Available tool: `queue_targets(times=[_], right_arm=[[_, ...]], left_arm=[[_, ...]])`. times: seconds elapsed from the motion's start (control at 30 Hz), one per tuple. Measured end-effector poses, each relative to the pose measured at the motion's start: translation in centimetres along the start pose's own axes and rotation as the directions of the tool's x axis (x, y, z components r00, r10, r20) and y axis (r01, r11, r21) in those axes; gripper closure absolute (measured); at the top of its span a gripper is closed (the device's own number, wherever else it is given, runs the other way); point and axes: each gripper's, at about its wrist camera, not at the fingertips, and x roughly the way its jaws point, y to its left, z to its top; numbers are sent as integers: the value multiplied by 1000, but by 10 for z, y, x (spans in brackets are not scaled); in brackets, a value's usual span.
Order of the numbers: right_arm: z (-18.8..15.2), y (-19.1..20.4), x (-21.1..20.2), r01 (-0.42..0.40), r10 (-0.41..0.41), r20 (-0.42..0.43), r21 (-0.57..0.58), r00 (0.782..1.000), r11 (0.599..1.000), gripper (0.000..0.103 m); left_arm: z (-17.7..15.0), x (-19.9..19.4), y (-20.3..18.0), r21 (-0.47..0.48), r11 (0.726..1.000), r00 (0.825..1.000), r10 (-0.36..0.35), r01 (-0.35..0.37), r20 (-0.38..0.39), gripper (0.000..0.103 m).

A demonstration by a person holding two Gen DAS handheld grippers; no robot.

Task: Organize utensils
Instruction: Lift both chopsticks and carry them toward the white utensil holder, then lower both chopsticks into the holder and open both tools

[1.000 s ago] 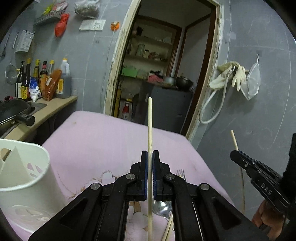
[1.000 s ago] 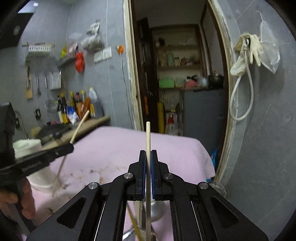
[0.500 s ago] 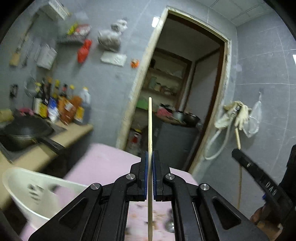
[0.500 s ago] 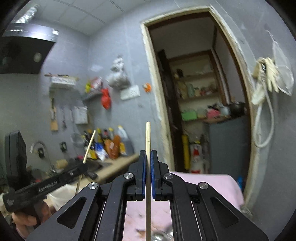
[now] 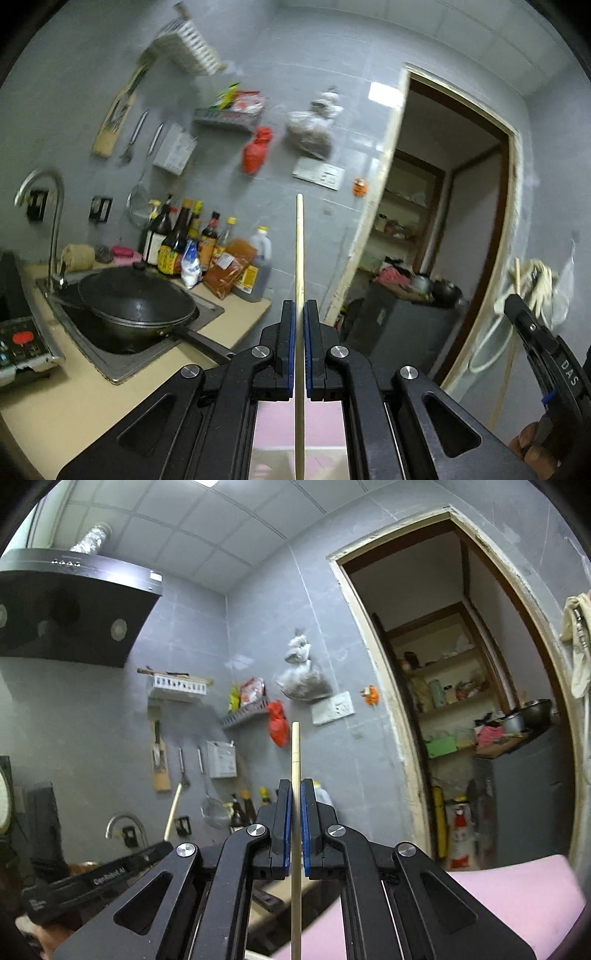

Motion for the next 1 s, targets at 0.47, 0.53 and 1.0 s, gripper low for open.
queue_targets(times=[0.47, 0.53, 1.0], right_arm=[[-39, 0, 36, 11, -10, -8, 32, 1000, 999, 101], [-45, 3, 35, 13, -13, -20, 5, 1000, 1000, 101], [-82, 20, 25, -22, -7, -157, -185, 988, 983, 101]], left_arm=[[-28, 10, 41, -101, 995, 999, -21, 25, 42, 101], [-33, 7, 38, -83, 996, 998, -16, 21, 58, 101], [-71, 5, 12, 77, 997, 1000, 0, -1, 6, 101]])
